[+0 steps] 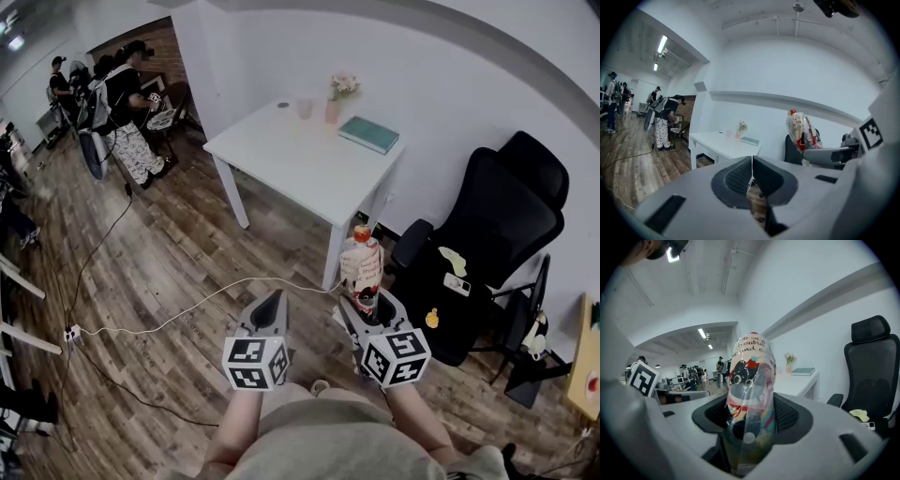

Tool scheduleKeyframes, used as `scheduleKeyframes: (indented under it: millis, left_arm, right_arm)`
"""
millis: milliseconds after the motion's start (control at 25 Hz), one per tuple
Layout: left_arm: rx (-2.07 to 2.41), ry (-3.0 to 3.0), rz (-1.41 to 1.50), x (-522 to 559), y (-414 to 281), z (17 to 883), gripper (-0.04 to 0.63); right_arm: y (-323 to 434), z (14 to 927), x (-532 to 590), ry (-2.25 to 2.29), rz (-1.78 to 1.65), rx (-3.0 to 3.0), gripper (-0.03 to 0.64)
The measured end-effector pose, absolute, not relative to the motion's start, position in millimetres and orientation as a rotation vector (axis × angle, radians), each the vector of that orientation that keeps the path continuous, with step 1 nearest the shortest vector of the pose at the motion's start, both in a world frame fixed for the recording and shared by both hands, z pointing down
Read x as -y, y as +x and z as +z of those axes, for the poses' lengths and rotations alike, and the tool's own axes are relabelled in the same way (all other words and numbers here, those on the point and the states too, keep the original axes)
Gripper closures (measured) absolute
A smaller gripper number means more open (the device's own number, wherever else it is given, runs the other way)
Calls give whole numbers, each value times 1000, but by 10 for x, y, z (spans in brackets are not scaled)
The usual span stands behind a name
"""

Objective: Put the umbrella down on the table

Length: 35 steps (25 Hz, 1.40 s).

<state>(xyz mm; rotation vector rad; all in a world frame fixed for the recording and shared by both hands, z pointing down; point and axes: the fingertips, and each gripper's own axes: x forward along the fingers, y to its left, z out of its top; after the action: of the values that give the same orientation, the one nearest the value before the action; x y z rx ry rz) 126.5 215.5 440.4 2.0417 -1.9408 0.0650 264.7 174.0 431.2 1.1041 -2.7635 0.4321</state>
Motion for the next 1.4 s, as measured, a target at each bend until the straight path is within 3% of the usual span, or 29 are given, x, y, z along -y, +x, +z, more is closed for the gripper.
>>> scheduleKeyframes:
  millis: [600, 1400]
  left_arm:
    - [1961, 1988, 46, -1737, 945, 4483, 586]
    - [1852, 2093, 64, -80, -427, 4385, 586]
  right_arm:
    - [2319, 4349, -1259, 1033, 416, 2752, 356]
    - [948, 4279, 262, 1176, 442, 2718, 356]
